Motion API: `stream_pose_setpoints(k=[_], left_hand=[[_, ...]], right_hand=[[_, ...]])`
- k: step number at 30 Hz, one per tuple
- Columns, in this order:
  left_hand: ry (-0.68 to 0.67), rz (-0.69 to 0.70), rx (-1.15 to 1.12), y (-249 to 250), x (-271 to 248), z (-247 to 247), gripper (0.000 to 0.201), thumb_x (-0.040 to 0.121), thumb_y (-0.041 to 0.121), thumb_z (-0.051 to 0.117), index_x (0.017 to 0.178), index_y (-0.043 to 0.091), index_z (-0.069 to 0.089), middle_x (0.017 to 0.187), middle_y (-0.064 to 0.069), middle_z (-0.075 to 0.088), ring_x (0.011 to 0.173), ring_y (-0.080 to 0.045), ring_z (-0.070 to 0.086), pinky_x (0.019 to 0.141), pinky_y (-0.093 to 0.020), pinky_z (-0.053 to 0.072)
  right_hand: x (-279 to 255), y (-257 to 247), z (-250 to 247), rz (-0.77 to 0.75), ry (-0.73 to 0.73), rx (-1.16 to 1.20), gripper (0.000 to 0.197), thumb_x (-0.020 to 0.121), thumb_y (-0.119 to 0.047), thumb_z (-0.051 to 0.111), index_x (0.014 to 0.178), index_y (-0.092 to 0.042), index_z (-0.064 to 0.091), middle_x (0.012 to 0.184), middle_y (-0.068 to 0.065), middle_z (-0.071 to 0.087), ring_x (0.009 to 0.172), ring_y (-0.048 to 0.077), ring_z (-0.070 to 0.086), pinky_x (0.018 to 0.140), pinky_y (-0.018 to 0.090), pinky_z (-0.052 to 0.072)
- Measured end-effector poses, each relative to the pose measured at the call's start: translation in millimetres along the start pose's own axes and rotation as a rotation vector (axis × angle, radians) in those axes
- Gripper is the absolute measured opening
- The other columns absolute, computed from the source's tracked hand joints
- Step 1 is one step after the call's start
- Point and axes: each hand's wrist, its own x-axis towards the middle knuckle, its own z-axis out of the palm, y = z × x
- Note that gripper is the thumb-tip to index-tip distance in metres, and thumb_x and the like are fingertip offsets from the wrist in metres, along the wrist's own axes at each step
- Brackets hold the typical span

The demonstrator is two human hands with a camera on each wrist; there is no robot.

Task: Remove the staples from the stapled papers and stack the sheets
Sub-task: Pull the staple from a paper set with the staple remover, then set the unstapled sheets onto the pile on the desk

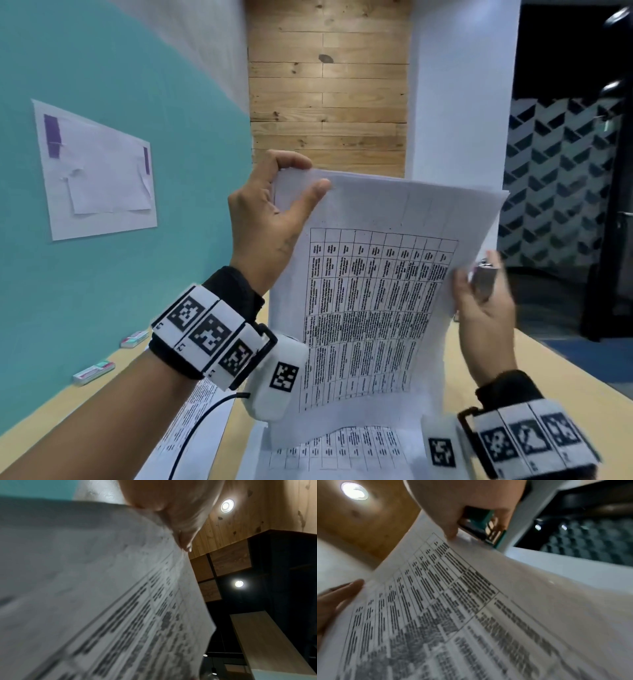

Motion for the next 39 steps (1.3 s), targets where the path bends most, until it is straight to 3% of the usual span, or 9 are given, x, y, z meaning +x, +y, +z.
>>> stream_pose_setpoints(k=[6, 10, 12, 15, 18, 23, 30, 35, 39], left_hand=[[-0.074, -0.069, 0.004, -2.6, 4.0, 2.0, 0.026, 0.073, 0.019, 0.076, 0.086, 0.017, 0.054, 0.081, 0.022, 0.055, 0.079, 0.012, 0.054, 0.077, -0.004, 0.040], [-0.037, -0.114, -0.045, -3.9, 11.4, 3.9, 0.030, 0.072, 0.017, 0.077, 0.080, 0.026, 0.049, 0.079, 0.020, 0.053, 0.076, 0.012, 0.051, 0.075, -0.005, 0.037], [-0.030, -0.142, -0.111, -3.8, 17.7, 4.4, 0.033, 0.072, 0.013, 0.077, 0.082, 0.025, 0.048, 0.082, 0.017, 0.052, 0.079, 0.015, 0.050, 0.078, -0.004, 0.036], [-0.040, -0.159, -0.136, -6.7, 25.2, 0.6, 0.036, 0.072, 0.015, 0.076, 0.094, 0.022, 0.048, 0.095, 0.017, 0.052, 0.090, 0.015, 0.049, 0.086, -0.007, 0.035], [-0.049, -0.338, -0.135, -21.2, 17.3, -3.6, 0.048, 0.069, 0.025, 0.075, 0.105, 0.026, 0.043, 0.108, 0.011, 0.054, 0.098, 0.003, 0.054, 0.089, -0.012, 0.040], [-0.348, -0.851, -0.338, -34.0, -43.0, -16.4, 0.018, 0.091, 0.017, 0.052, 0.106, 0.008, 0.056, 0.085, 0.003, 0.071, 0.068, -0.005, 0.067, 0.057, -0.018, 0.051], [-0.364, -0.887, -0.073, -77.0, -51.6, -64.5, 0.033, 0.094, 0.025, 0.049, 0.119, 0.004, 0.054, 0.122, -0.011, 0.061, 0.115, -0.026, 0.056, 0.104, -0.047, 0.039], [-0.448, -1.137, 0.084, -107.9, -25.1, -124.6, 0.019, 0.097, 0.011, 0.041, 0.087, 0.011, 0.057, 0.061, 0.003, 0.070, 0.058, -0.014, 0.065, 0.056, -0.025, 0.054], [-0.547, -1.330, 0.316, -133.8, -26.3, -168.4, 0.020, 0.097, 0.015, 0.043, 0.081, 0.007, 0.052, 0.069, -0.011, 0.065, 0.044, -0.014, 0.062, 0.045, -0.024, 0.053]], right_hand=[[-2.0, 11.1, -3.3, 0.205, -0.167, 0.034, 0.010, 0.094, -0.019, 0.051, 0.094, -0.016, 0.060, 0.076, -0.004, 0.064, 0.051, 0.002, 0.046, 0.041, 0.014, 0.033], [-4.5, 8.6, -7.8, 0.303, -0.291, -0.003, 0.065, 0.057, -0.072, 0.069, 0.100, -0.023, 0.063, 0.102, 0.026, 0.059, 0.080, 0.050, 0.047, 0.062, 0.050, 0.043], [-9.9, 12.2, -9.3, 0.373, -0.364, -0.023, 0.093, 0.049, -0.076, 0.070, 0.109, -0.006, 0.059, 0.118, 0.032, 0.051, 0.102, 0.055, 0.045, 0.086, 0.071, 0.038], [-6.0, 8.9, -9.1, 0.394, -0.391, -0.015, 0.077, 0.062, -0.057, 0.075, 0.090, 0.010, 0.050, 0.087, 0.032, 0.056, 0.085, 0.039, 0.061, 0.080, 0.057, 0.048], [-1.0, 2.4, -6.7, 0.363, -0.307, 0.037, 0.029, 0.085, -0.015, 0.064, 0.067, -0.009, 0.042, 0.049, -0.005, 0.041, 0.044, 0.006, 0.043, 0.053, 0.028, 0.033], [13.1, -7.4, 0.3, 0.366, -0.244, 0.079, 0.029, 0.091, -0.010, 0.057, 0.066, -0.013, 0.041, 0.056, 0.007, 0.039, 0.050, 0.017, 0.040, 0.052, 0.027, 0.034], [4.1, -26.9, 41.8, 0.529, -0.528, 0.069, 0.026, 0.092, -0.012, 0.055, 0.067, -0.010, 0.049, 0.049, -0.003, 0.054, 0.045, 0.010, 0.054, 0.047, 0.021, 0.040], [-28.5, -34.4, 84.2, 0.670, -0.963, -0.180, 0.023, 0.090, -0.004, 0.056, 0.069, -0.004, 0.047, 0.058, 0.004, 0.050, 0.048, 0.015, 0.047, 0.045, 0.022, 0.044], [-58.6, -30.1, 134.3, 0.752, -1.008, -0.224, 0.024, 0.089, 0.002, 0.054, 0.068, -0.004, 0.044, 0.060, 0.008, 0.044, 0.043, 0.016, 0.045, 0.042, 0.023, 0.043]])
